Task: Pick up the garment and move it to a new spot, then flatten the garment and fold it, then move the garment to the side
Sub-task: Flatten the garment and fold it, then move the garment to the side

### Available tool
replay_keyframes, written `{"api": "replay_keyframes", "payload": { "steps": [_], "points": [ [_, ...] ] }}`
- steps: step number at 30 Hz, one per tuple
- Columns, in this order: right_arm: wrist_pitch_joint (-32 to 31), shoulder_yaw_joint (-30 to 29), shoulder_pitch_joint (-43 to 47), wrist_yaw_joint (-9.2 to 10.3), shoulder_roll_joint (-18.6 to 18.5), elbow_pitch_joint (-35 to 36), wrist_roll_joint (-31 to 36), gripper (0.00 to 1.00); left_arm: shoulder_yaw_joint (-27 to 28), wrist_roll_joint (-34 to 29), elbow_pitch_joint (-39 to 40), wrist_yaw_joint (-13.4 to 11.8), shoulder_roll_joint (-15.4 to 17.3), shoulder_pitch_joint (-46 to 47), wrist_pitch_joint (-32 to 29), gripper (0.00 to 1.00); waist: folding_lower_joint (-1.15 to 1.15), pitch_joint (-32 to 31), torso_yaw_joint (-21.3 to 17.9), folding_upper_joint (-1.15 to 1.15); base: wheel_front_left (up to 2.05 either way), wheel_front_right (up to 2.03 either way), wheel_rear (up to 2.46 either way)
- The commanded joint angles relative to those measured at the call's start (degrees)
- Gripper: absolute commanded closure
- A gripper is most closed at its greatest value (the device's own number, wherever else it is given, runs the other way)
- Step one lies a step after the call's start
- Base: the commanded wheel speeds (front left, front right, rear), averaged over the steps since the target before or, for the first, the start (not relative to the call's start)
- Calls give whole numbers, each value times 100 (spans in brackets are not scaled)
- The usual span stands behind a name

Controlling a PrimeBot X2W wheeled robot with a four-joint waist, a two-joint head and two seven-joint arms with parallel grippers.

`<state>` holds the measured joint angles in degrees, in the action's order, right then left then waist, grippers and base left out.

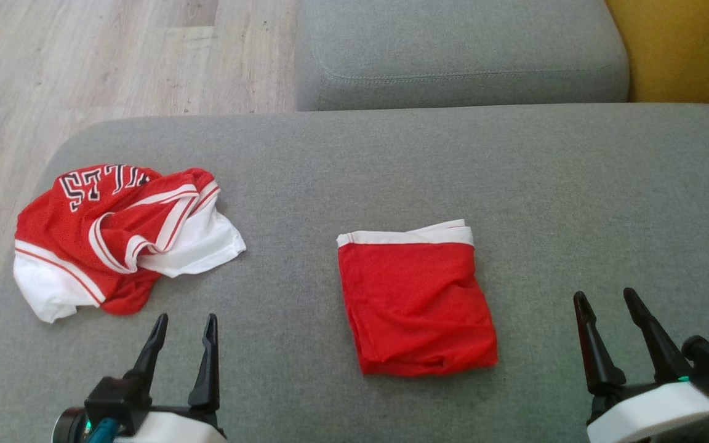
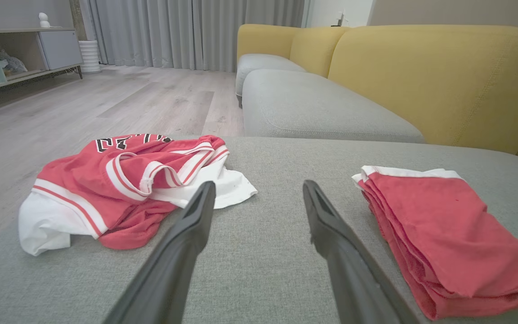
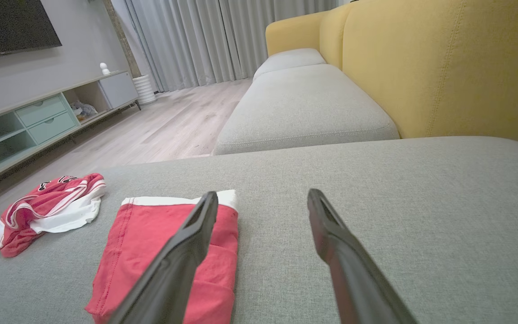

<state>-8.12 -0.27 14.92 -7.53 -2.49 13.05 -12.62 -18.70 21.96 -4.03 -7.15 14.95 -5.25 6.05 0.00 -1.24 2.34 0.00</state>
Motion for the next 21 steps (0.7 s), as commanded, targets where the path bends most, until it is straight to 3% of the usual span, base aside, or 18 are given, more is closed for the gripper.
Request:
{"api": "replay_keyframes", "payload": {
  "steps": [1, 16, 21],
  "points": [
    [-14, 129, -157, 4, -44, 255, -12, 0, 171, 49, 213, -63, 82, 212, 5, 0, 0, -2, 7, 0, 0, 0, 0],
    [-160, 10, -154, 4, -40, 231, -28, 0, 160, 77, 246, -85, 107, 342, 81, 0, 0, 87, 63, 0, 0, 0, 0],
    [-386, 133, -318, 4, -94, -247, -193, 0, 139, 35, 250, -42, 94, 602, 205, 0, 0, 331, 255, 0, 0, 0, 0]
  ]
}}
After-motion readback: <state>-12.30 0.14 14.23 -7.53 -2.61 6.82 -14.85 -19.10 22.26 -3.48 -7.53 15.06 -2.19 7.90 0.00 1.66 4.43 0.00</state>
